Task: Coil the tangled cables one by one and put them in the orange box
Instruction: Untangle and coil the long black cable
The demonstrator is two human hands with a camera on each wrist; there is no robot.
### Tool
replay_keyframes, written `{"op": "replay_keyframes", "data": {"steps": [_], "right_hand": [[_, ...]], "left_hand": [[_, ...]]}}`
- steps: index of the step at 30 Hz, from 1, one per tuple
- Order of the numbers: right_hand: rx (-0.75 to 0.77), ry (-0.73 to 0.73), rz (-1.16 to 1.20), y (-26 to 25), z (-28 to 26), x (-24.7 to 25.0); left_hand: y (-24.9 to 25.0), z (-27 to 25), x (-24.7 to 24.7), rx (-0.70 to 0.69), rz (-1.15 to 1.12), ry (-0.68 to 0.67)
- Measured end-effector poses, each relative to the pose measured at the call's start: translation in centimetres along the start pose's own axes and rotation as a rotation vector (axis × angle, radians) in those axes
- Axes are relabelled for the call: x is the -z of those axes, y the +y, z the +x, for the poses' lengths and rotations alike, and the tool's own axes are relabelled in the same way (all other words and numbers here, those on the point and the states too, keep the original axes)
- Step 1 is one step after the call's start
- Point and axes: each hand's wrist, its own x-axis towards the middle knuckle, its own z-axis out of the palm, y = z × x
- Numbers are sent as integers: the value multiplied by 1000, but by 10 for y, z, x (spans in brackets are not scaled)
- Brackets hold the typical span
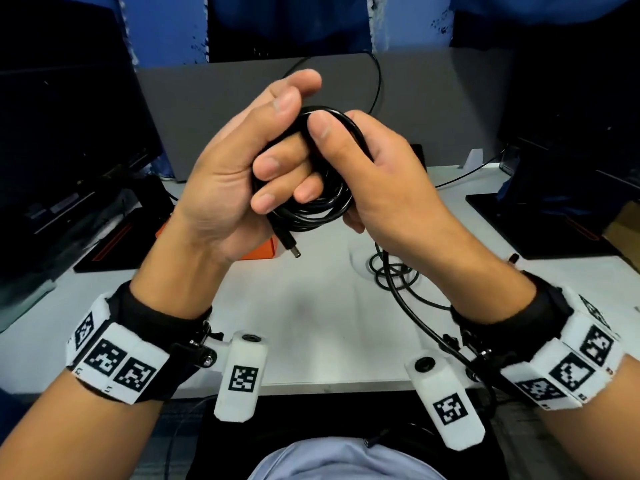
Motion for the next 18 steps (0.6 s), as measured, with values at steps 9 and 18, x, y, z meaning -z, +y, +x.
{"op": "replay_keyframes", "data": {"steps": [9,18], "right_hand": [[177,-237,-64,-16,-7,11],[10,-123,-124,8,5,11]], "left_hand": [[22,-14,-13,123,-13,-160],[3,-1,-16,-234,-181,183]]}}
